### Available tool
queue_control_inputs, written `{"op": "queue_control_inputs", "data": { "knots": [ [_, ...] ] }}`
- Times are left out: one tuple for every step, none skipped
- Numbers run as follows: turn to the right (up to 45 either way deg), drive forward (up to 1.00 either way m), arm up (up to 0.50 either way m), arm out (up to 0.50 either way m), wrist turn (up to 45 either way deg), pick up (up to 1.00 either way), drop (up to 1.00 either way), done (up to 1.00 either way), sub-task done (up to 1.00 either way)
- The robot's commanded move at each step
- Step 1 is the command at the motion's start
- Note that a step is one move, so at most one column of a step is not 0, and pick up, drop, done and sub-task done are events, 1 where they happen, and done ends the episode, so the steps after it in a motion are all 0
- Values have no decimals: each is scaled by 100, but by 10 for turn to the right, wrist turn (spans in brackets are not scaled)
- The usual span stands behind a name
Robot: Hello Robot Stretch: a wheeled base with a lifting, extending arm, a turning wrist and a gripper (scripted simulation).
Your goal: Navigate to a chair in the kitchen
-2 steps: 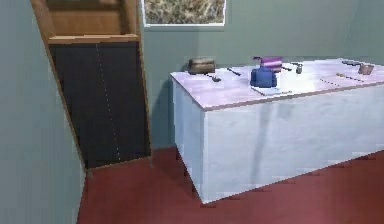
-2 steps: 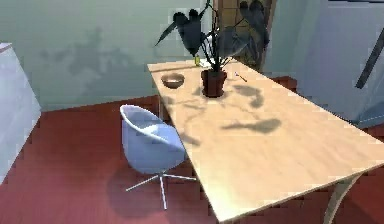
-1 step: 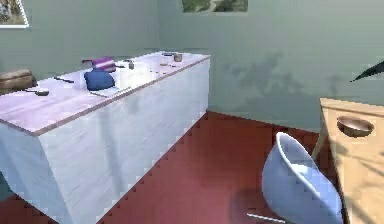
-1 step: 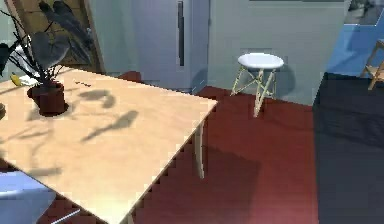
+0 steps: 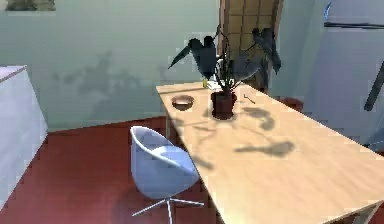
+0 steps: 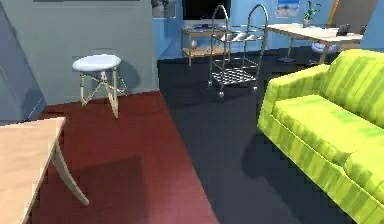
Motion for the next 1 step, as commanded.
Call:
{"op": "queue_control_inputs", "data": {
  "knots": [
    [450, 0, 0, 0, 0, 0, 0, 0, 0]
  ]
}}
